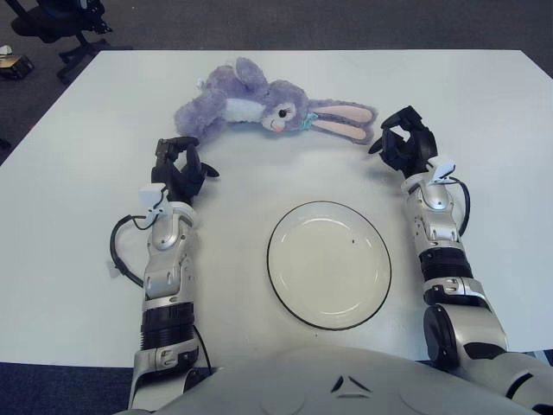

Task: Put the doll into the plate.

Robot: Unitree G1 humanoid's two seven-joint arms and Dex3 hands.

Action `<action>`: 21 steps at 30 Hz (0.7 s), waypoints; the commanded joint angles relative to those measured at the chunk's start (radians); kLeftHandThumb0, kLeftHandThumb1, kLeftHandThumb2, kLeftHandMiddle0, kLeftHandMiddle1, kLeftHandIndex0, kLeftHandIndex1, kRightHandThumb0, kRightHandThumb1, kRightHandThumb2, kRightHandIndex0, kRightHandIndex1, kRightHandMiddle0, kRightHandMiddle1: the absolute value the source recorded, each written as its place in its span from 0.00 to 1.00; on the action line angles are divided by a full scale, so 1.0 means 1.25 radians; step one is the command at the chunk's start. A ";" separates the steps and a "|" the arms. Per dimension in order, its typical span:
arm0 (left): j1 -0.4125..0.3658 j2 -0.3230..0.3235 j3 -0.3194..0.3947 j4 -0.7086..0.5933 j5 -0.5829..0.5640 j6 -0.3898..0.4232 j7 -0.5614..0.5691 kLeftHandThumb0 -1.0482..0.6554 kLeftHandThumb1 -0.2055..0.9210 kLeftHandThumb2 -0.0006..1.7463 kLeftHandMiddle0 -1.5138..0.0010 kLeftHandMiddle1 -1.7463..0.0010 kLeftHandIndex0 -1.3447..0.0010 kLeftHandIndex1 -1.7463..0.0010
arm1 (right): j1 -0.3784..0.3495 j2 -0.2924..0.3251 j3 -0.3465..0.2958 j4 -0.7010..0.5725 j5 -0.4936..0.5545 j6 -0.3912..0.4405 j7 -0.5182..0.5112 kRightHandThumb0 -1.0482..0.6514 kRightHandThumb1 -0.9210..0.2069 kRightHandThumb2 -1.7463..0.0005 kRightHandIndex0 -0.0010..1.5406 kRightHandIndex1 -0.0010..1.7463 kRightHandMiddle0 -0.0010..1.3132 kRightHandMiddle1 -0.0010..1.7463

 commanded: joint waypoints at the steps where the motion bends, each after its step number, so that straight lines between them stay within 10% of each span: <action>1: 0.004 0.008 0.005 0.010 -0.004 -0.002 -0.007 0.41 0.97 0.32 0.44 0.00 0.83 0.00 | 0.008 0.004 -0.001 -0.020 0.001 0.003 -0.007 0.39 0.20 0.53 0.55 1.00 0.26 1.00; 21: 0.003 0.008 0.007 0.013 -0.005 -0.005 -0.009 0.41 0.96 0.32 0.44 0.00 0.82 0.00 | 0.008 0.008 0.000 -0.021 0.002 0.007 -0.012 0.39 0.20 0.53 0.55 1.00 0.26 1.00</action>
